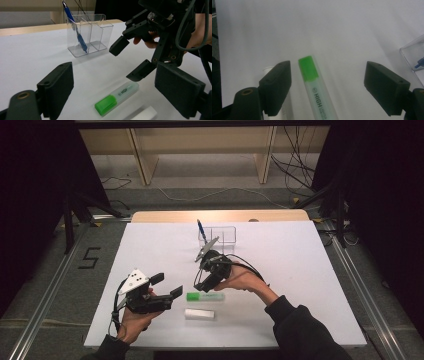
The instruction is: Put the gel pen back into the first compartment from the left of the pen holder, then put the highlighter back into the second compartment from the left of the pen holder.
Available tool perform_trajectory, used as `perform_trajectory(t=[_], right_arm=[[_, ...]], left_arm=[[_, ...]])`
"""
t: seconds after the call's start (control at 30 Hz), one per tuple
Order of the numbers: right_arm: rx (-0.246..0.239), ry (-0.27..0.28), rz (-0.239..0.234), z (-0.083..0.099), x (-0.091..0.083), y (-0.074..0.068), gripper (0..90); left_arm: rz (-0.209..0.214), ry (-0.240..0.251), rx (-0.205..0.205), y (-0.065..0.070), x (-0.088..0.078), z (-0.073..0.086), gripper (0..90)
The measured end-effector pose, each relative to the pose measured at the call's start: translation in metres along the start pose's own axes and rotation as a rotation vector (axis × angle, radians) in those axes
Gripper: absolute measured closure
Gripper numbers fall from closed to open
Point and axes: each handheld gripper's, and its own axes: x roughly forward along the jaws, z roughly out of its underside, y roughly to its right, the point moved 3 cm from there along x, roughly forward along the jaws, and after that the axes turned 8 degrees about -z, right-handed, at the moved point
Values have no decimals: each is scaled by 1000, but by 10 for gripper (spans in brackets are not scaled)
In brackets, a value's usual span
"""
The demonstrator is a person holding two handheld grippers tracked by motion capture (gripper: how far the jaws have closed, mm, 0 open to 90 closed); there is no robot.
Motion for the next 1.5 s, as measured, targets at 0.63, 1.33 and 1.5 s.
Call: perform_trajectory(t=[0.63,1.33,1.5], right_arm=[[-17,-73,-15,3,15,-2,229],[-45,-143,-21,6,24,1,248],[-53,-168,-20,7,29,-1,262]], left_arm=[[0,8,1,0,0,-1,151],[-2,17,3,1,-1,-1,151],[-2,19,7,0,-3,0,151]])
